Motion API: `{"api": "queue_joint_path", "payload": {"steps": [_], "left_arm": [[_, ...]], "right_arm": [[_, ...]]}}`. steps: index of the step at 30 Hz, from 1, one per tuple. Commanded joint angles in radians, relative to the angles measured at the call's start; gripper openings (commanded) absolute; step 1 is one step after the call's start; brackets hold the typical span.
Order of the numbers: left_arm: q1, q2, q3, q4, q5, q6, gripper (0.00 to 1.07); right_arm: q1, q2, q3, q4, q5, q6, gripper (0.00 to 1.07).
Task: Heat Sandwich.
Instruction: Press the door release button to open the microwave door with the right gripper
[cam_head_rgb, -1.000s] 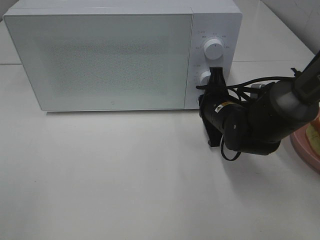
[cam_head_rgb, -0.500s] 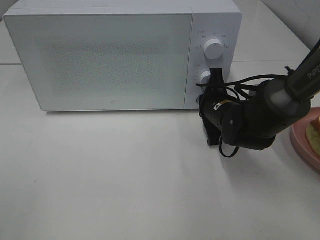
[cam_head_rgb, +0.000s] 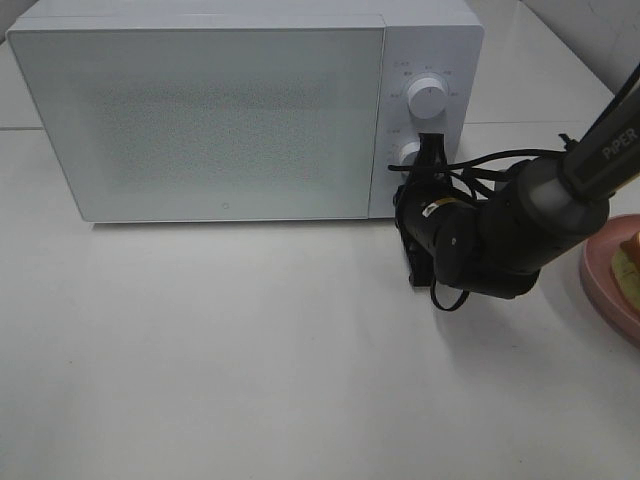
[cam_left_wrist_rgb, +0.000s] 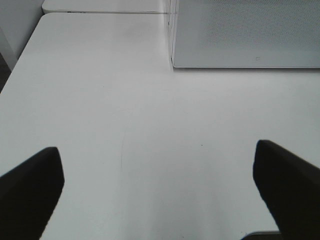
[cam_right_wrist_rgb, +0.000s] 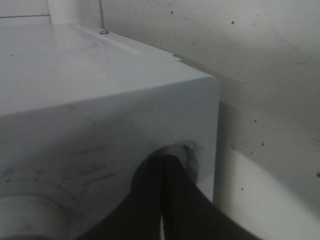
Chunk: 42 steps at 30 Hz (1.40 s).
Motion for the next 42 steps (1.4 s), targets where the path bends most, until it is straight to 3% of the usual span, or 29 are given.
{"api": "queue_joint_path", "payload": {"steps": [1,6,32,42], "left_arm": [[0.002,-0.02,0.0,-0.001,0.001,-0.006,0.98],[0.002,-0.02,0.0,-0.001,0.001,-0.006,0.98],[0.002,-0.02,0.0,-0.001,0.001,-0.006,0.98],[0.002,-0.02,0.0,-0.001,0.001,-0.006,0.98]], "right_arm": [[-0.017,0.009,-0.112,-0.027,-0.256,-0.056,0.0],[-0.019,0.027,-0.164,-0.024,-0.267,-0.077,0.0],[-0.019,0.025,-0.166,-0.017,-0.117,-0.095,0.0],[-0.01,-0.045,-0.074,-0.02,0.096,-0.077,0.0]]}}
